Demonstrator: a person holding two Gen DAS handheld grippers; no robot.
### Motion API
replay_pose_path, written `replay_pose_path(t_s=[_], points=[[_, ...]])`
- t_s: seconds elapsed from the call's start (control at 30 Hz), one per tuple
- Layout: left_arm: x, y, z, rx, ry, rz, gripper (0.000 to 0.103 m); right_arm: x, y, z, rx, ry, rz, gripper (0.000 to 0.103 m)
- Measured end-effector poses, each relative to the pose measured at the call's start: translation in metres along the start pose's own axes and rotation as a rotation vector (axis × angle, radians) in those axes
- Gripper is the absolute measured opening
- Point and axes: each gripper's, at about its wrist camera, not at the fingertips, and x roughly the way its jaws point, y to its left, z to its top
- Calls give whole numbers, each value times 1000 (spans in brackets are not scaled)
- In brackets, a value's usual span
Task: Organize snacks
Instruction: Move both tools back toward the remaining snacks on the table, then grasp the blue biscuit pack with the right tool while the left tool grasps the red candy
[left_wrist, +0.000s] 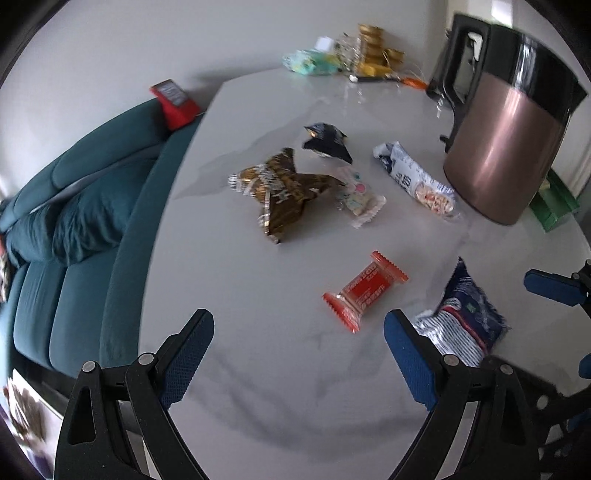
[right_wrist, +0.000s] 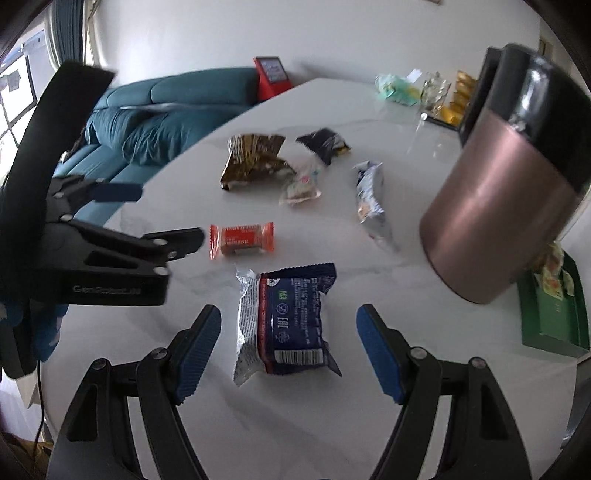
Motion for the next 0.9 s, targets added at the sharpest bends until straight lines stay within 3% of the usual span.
replay_pose_path(t_s=[0.17, 0.43, 0.9], points=[[20, -5, 6, 75, 52, -57, 91, 21, 1, 2, -31, 38, 26, 103], [35, -17, 11, 289, 100, -117, 90, 37, -4, 4, -38, 59, 56, 103], [46, -22, 24, 324, 107, -162, 66, 55, -3, 9, -56, 89, 53, 103]])
